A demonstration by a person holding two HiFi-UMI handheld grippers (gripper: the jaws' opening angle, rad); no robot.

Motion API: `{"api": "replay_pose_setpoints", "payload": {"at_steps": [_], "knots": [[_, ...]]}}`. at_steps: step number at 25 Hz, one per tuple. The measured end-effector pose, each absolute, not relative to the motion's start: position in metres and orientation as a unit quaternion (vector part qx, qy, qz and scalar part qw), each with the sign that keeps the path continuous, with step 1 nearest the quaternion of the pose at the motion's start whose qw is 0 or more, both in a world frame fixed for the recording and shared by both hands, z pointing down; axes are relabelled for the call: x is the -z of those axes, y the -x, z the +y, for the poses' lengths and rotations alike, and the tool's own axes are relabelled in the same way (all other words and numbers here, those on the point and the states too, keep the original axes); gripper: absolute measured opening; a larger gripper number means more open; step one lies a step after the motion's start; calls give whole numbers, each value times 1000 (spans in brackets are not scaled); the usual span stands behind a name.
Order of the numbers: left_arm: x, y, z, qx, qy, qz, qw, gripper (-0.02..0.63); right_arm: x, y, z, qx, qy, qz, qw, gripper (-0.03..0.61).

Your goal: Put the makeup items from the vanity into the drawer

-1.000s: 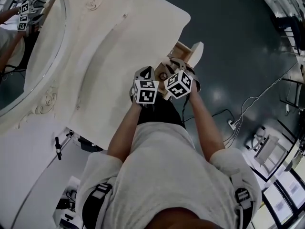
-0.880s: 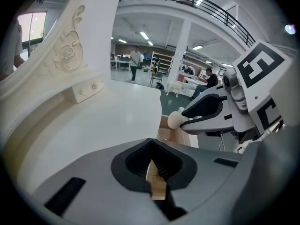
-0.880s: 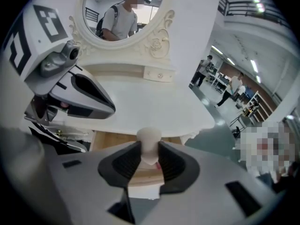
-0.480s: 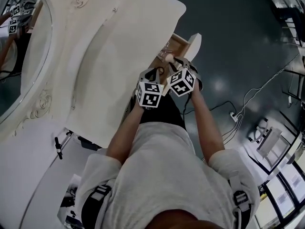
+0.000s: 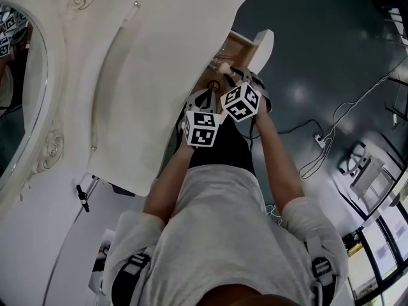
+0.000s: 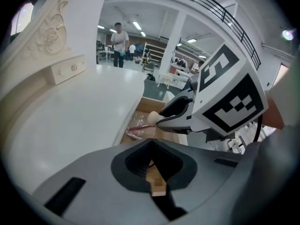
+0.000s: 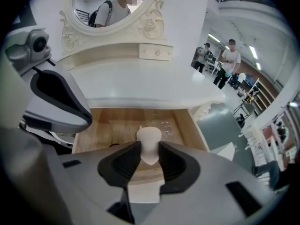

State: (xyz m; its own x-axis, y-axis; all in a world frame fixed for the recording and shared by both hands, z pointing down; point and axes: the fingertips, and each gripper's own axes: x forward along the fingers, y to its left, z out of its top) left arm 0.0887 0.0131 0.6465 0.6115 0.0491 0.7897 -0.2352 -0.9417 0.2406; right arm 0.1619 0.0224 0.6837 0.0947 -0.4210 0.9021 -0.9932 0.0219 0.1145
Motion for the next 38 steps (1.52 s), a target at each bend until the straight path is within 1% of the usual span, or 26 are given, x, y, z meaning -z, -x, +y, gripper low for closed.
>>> {"api": "replay_pose_setpoints", "payload": {"at_steps": [11,19,22,23,24,27,28,31,38], "knots": [[-658,-93,7,-445,-879,-51,165,6,-705,-168,22,-364,-607,-569,419,138],[-657,-95,10,-446,-878,-52,165,6,-702,-170,24,-358,-622,-567,404,161],[-653,-95,11,-443,-880,-57,163,6,-698,-169,27,-355,-625,-571,396,160],[-650,-95,11,-441,-881,-59,162,6,-694,-169,28,-352,-629,-570,394,156],[-647,-95,12,-438,-883,-61,160,6,-690,-169,31,-347,-635,-568,392,140],[-634,-96,13,-424,-890,-72,152,6,-672,-171,36,-320,-664,-557,382,51],[-629,-96,11,-417,-893,-78,149,5,-665,-172,37,-311,-674,-554,377,32],[-614,-96,7,-395,-902,-103,141,6,-643,-171,42,-289,-702,-548,351,15],[-573,-86,7,-347,-914,-162,136,6,-580,-155,45,-223,-754,-550,281,14]]}}
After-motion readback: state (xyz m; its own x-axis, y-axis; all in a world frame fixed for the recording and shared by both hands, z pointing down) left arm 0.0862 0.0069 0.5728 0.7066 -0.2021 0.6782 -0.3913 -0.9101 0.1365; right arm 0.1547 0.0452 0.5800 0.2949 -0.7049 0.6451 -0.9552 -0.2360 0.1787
